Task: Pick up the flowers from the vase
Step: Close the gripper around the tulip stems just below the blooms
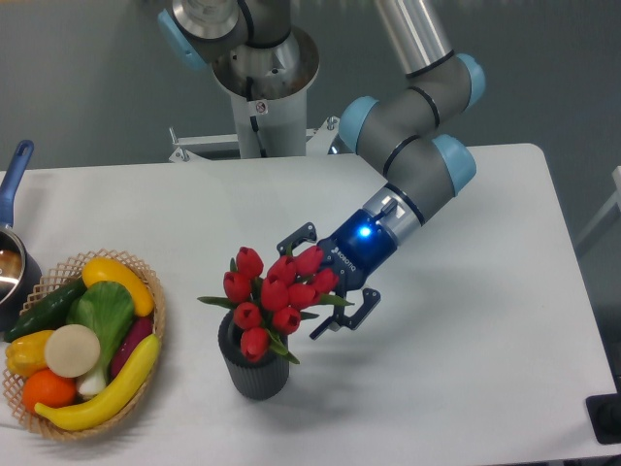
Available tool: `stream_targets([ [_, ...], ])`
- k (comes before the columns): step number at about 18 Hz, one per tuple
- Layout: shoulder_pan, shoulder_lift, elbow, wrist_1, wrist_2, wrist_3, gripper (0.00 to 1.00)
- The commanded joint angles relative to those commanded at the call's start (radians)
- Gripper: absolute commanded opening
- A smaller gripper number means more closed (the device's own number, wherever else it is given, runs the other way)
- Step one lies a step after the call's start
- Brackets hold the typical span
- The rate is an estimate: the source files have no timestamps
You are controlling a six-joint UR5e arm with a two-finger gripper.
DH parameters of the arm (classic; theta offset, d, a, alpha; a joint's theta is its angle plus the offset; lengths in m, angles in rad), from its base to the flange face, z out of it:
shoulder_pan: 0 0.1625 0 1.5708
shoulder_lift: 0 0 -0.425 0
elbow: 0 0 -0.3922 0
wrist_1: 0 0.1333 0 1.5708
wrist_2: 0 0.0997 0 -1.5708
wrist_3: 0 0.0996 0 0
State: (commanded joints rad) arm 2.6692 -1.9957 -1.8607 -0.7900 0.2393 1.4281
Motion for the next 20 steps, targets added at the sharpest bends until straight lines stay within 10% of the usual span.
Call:
stream_targets([
  [9, -0.018, -0.008, 0.000, 0.003, -0.009, 0.005, 0.98],
  [20, -0.025, -0.011, 0.002, 0.003, -0.012, 0.008, 0.19],
])
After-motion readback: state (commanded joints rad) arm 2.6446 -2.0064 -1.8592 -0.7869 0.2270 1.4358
